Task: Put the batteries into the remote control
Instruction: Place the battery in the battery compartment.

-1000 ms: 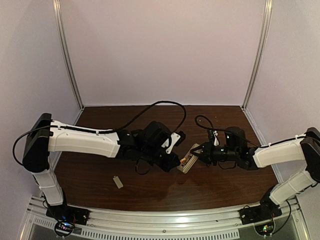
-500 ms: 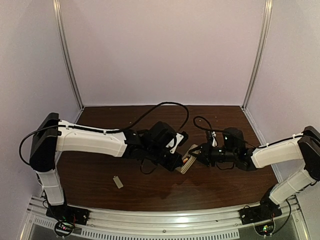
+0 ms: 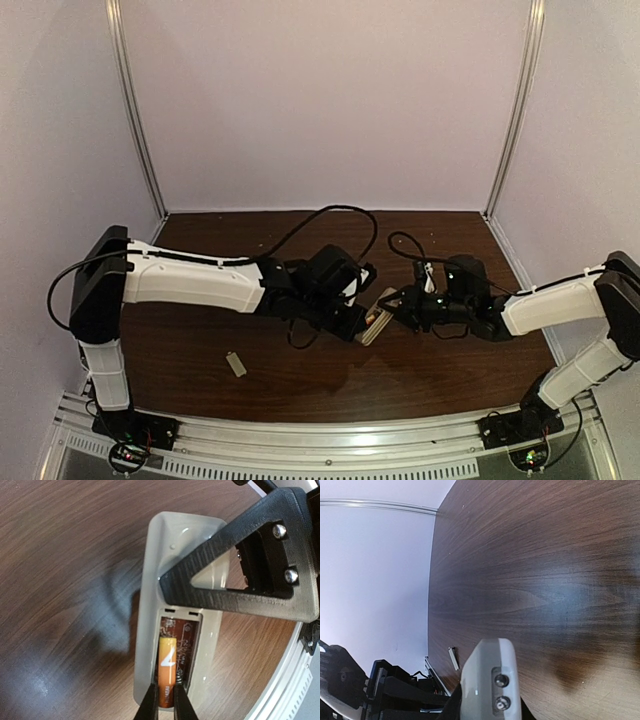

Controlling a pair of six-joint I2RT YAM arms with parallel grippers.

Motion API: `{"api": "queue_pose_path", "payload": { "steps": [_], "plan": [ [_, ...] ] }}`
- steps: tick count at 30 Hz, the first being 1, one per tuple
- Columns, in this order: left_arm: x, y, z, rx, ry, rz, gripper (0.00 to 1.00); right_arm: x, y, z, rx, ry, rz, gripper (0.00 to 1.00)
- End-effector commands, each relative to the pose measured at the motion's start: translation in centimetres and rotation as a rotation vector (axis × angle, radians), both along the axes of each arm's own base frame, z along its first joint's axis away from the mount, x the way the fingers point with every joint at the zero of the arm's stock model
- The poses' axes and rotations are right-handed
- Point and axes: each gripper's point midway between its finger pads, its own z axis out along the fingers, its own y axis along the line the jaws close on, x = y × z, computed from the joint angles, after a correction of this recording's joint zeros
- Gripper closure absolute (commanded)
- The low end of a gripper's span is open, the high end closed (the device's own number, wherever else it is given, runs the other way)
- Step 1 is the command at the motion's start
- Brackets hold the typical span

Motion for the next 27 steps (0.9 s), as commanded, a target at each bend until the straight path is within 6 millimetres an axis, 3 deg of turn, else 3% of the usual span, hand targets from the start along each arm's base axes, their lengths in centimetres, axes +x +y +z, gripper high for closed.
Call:
{"api": "queue_pose_path", "payload": {
  "steps": [1, 6, 19, 27],
  "plan": [
    [0.6, 0.2, -1.0, 0.027, 0.014, 0.056, 1.00, 0.2, 1.2, 1.4, 0.039, -0.032, 0.016, 1.00],
    [0.8, 0.1, -0.9, 0.015, 0.019, 0.075, 0.98, 0.0, 1.6, 1.2, 0.050, -0.019, 0.029, 1.00],
    [0.5, 0.8, -0.6, 0.003, 0.019, 0.054, 0.71, -0.3, 1.7, 0.9, 0.048, 0.000, 0.040, 1.00],
    [-0.8, 0.9, 2.1, -0.105, -0.010, -0.023, 0.52, -0.3, 1.7, 0.6, 0.044, 0.010, 0.047, 1.00]
  ]
}}
